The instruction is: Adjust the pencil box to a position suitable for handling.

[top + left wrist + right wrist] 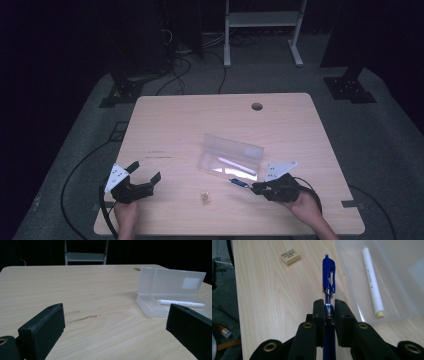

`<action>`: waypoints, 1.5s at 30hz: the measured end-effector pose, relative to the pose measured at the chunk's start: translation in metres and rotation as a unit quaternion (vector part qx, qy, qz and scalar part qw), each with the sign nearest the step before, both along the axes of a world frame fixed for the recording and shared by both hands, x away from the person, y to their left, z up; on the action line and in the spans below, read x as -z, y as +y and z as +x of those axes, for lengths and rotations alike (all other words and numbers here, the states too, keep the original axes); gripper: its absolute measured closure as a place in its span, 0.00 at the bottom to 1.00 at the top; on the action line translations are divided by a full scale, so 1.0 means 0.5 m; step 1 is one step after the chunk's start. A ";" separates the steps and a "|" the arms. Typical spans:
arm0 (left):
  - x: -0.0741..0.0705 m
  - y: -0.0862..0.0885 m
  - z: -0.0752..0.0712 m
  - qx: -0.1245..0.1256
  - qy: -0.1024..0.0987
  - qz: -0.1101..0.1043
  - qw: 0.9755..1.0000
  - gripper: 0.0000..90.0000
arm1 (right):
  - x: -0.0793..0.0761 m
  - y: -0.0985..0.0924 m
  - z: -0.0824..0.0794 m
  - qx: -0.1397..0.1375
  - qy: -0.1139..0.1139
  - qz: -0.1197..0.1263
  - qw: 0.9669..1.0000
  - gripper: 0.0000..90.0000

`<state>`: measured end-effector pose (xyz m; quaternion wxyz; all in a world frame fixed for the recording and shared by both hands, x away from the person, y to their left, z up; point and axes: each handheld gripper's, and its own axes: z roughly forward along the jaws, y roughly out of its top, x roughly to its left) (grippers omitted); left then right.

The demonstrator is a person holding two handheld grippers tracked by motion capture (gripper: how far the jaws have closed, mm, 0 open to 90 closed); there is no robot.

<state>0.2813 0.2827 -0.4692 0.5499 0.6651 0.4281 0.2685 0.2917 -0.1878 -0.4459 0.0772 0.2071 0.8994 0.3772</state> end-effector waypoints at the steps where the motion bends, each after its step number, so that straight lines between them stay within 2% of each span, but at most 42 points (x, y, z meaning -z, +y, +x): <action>1: 0.000 0.000 0.000 0.000 0.001 0.000 1.000 0.01 | -0.004 0.001 0.002 0.000 -0.001 -0.001 1.000 0.88; 20: 0.000 0.000 0.000 0.001 0.001 0.000 1.000 0.01 | -0.065 0.037 0.045 -0.008 -0.019 -0.014 1.000 0.88; 30: 0.001 0.000 0.001 0.001 0.002 0.000 1.000 0.01 | -0.083 0.064 0.075 -0.013 -0.029 -0.015 0.999 0.88; 37: 0.000 0.000 0.000 0.001 0.000 -0.001 1.000 0.01 | -0.084 0.078 0.096 -0.013 -0.029 -0.018 0.999 0.88; 45: 0.001 0.000 0.001 0.001 0.000 -0.001 1.000 0.01 | -0.064 0.088 0.125 -0.006 -0.021 -0.028 0.999 0.88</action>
